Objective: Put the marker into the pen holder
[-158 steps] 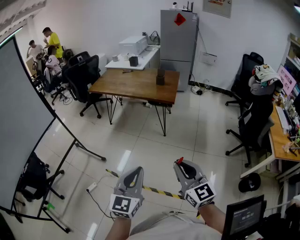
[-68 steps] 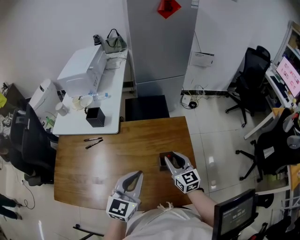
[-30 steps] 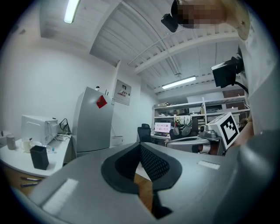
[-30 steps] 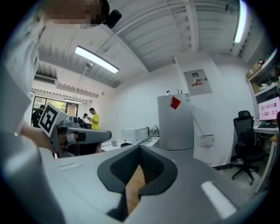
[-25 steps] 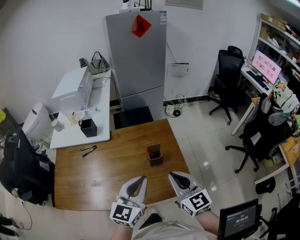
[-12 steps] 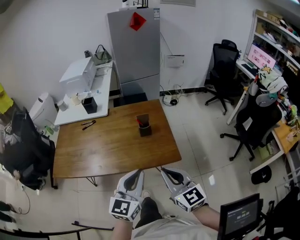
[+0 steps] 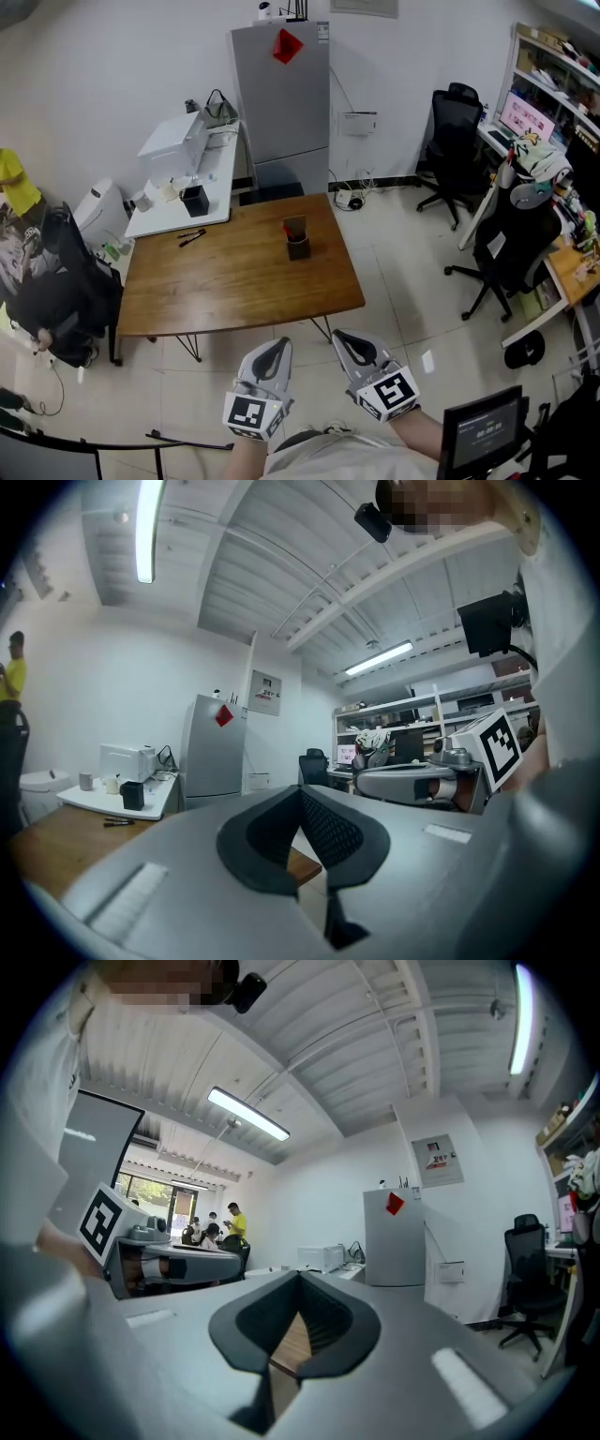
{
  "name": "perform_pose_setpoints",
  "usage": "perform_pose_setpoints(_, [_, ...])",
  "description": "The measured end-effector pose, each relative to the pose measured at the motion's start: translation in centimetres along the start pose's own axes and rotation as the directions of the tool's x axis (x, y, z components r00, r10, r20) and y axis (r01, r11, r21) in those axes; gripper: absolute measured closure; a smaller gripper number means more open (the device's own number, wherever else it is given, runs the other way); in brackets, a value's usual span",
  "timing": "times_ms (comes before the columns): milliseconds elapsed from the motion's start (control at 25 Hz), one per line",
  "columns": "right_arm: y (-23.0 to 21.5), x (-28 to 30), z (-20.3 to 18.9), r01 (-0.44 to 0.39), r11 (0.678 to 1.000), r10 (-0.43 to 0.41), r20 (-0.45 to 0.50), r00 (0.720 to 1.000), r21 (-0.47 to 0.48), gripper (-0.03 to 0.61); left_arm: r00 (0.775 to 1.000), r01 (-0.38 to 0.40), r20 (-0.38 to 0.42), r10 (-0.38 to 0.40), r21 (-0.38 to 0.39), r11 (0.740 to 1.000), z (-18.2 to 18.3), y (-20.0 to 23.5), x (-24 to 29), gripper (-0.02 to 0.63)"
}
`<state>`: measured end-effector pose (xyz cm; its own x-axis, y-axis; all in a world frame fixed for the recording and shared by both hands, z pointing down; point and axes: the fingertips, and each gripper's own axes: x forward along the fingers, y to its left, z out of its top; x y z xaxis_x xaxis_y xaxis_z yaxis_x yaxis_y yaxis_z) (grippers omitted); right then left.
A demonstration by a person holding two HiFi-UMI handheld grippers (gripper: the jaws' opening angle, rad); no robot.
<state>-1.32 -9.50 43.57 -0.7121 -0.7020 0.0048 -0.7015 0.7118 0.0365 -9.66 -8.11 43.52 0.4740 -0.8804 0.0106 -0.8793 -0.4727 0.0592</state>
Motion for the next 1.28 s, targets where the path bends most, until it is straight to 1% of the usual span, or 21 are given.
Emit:
perform_pose_setpoints(200, [0.9,0.4,1.6,0.016,1.0,-0.016,0.026,1.0,-0.011,0.577,1.0,0.022,0.012,-0.022,0.006,1.0,1.3,0.5,-0.7,0.598])
perform_pose_setpoints(280, [1.1,0.7,1.7,0.023,1.0,-0.023,0.035,0.999,-0.015,0.577,0.999,0.035,0.016,-0.035,0.011,0.999,1.7,0.6,-0.8,0.598])
perform_pose_setpoints(400, [1.5,1.2,1.6,0.023,1.0,-0.022,0.033,0.999,-0.016,0.577,0.998,0.061,0.014,-0.061,0.019,0.998,1.3,0.8,-0.7,0.598])
perform_pose_setpoints(480, [1.7,1.6,1.8,0.016,1.0,-0.016,0.036,0.999,-0.024,0.577,0.997,0.066,0.032,-0.066,0.021,0.998,1.8,1.1,-0.8,0.598])
perform_pose_setpoints(560, [1.7,2.0,1.7,0.016,1.0,-0.015,0.034,0.999,-0.023,0.577,0.997,0.063,0.042,-0.064,0.014,0.998,2.5,1.3,-0.9,0.598])
perform_pose_setpoints(680, [1.6,2.3,1.8,0.018,1.0,-0.017,0.03,0.999,-0.012,0.577,0.998,0.056,0.034,-0.056,0.011,0.998,2.3,1.8,-1.0,0.598])
perform_pose_setpoints(920, [1.7,2.8,2.6,0.004,0.999,-0.003,0.028,1.0,-0.037,0.577,0.999,0.025,0.033,-0.025,0.008,1.0,2.7,2.6,-0.8,0.598])
perform_pose_setpoints(1280, [2.0,2.8,1.9,-0.015,0.998,0.016,0.012,1.0,-0.053,0.577,1.0,0.012,0.027,-0.012,-0.002,1.0,2.0,2.4,-0.9,0.598])
